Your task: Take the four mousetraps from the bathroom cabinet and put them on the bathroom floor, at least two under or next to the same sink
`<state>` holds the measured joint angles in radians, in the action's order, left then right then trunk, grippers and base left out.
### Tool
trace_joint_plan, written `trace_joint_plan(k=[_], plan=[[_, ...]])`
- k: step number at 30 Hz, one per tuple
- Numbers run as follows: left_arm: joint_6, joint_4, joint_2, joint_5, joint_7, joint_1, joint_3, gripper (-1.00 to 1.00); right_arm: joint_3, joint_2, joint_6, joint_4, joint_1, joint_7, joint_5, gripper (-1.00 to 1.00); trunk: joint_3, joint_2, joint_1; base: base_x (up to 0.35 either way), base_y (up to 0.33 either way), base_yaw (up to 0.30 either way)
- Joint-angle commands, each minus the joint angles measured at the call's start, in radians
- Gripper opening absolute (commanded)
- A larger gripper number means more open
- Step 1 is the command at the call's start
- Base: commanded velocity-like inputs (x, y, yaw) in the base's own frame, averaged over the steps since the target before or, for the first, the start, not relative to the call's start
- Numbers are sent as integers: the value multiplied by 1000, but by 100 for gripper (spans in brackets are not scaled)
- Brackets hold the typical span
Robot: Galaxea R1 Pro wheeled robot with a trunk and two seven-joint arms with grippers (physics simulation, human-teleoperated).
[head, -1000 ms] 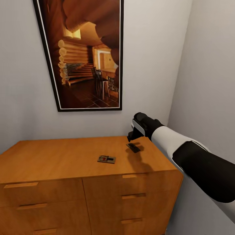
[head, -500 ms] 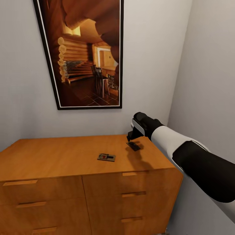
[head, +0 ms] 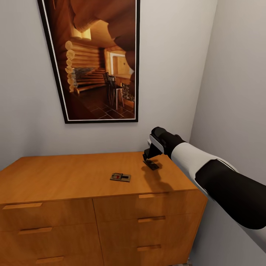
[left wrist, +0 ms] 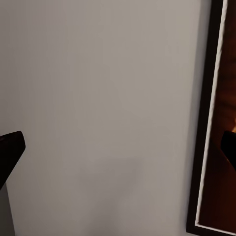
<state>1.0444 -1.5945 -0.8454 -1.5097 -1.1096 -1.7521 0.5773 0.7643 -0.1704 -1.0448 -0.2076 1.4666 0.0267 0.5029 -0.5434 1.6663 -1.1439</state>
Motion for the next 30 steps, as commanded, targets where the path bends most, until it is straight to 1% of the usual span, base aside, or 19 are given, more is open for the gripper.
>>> trace_joint_plan(k=[1, 8, 12, 16, 17, 21, 22, 28, 29, 30], plan=[[3, -1, -1, -9, -10, -3, 3, 100, 8, 0, -2, 0, 1, 4, 4, 100, -1, 1, 0, 0, 0, 0], [3, -1, 0, -9, -11, -3, 3, 100, 9, 1, -2, -1, 1, 9, 4, 100, -1, 1, 0, 0, 0, 0], [3, -1, 1, -9, -11, -3, 3, 100, 9, 3, -2, -1, 1, 27, 4, 100, -1, 1, 0, 0, 0, 0], [3, -1, 1, -9, -12, -3, 3, 100, 13, 7, -2, -1, 1, 91, 0, 100, -1, 1, 0, 0, 0, 0], [3, -1, 1, -9, -12, -3, 3, 100, 13, 7, -2, -1, 1, 91, 0, 100, -1, 1, 0, 0, 0, 0], [3, -1, 0, -9, -12, -3, 3, 100, 21, 23, -2, -3, 1, 159, -14, 100, -1, 1, 0, 0, 0, 0], [3, -1, 0, -9, -12, -3, 3, 100, 21, 23, -2, -3, 1, 159, -14, 100, -1, 1, 0, 0, 0, 0], [3, -1, -1, -9, -12, -3, 3, 100, 25, 59, -2, -11, 9, 263, -31, 100, -1, 1, 0, 0, 0, 0], [3, -1, -1, -9, -12, -3, 3, 100, 25, 59, -2, -11, 9, 263, -31, 100, -1, 1, 0, 0, 0, 0], [3, -1, -1, -8, -12, -3, 3, 100, 26, 67, -2, -14, 11, 281, -32, 100, -1, 1, 0, 0, 0, 0]])
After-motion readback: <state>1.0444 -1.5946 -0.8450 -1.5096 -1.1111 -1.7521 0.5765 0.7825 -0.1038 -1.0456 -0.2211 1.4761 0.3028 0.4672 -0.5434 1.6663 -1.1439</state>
